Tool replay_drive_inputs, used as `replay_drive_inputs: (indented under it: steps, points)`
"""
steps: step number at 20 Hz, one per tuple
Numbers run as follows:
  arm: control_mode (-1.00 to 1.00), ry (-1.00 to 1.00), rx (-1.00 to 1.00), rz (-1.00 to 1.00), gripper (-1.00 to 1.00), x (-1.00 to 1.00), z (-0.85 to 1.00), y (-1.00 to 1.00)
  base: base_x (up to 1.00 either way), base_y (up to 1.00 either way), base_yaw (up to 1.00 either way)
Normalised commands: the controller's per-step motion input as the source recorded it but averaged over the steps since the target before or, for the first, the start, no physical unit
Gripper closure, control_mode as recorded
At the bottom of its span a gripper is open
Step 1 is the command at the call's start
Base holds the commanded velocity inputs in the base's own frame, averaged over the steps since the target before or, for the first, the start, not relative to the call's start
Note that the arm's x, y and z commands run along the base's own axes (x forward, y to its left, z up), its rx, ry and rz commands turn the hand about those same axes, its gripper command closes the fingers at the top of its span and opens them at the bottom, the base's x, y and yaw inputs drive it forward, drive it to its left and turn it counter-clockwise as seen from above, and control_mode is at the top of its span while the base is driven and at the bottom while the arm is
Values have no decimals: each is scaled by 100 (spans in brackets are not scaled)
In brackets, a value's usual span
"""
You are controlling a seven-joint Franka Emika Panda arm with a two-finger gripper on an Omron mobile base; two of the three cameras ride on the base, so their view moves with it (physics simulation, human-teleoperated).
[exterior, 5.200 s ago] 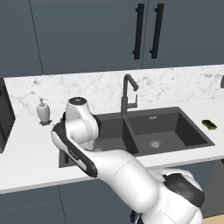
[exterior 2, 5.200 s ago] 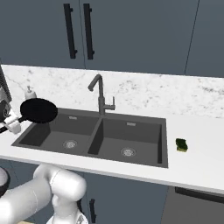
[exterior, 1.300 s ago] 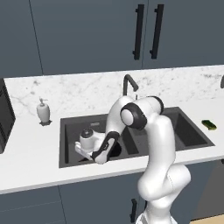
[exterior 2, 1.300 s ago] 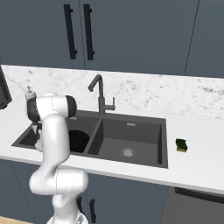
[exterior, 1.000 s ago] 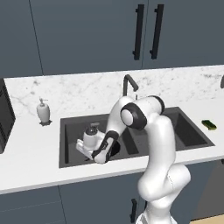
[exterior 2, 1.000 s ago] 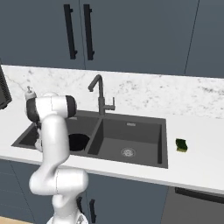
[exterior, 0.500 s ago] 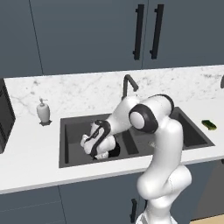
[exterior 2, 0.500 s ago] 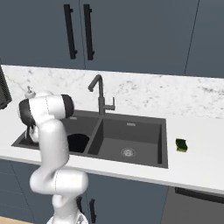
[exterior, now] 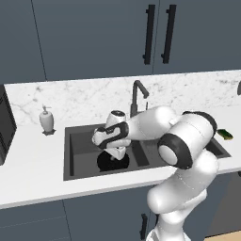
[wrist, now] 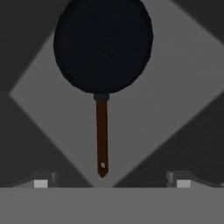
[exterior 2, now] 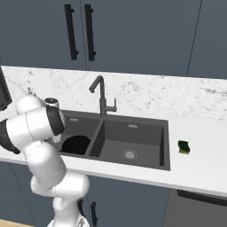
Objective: Pick the pan and sponge and place them into the sink. Then turn on the water.
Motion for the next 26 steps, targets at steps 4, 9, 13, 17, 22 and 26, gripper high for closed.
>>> replay_drive_inputs:
  steps: [4, 9, 13, 17, 22, 26]
  points:
    - [-100, -39, -4, 0, -100, -67, 100, -29, 0, 0, 0]
    - [-100, -39, -1, 1, -100, -50, 100, -50, 0, 0, 0]
    - [-100, -35, 0, 5, -100, -35, 99, -53, 0, 0, 0]
    - [-100, -33, 1, 10, -100, -38, 97, -61, 0, 0, 0]
    - [-100, -25, 1, 4, -100, -32, 90, -73, 0, 0, 0]
    - [-100, -9, -2, 0, -100, -24, 80, -77, 0, 0, 0]
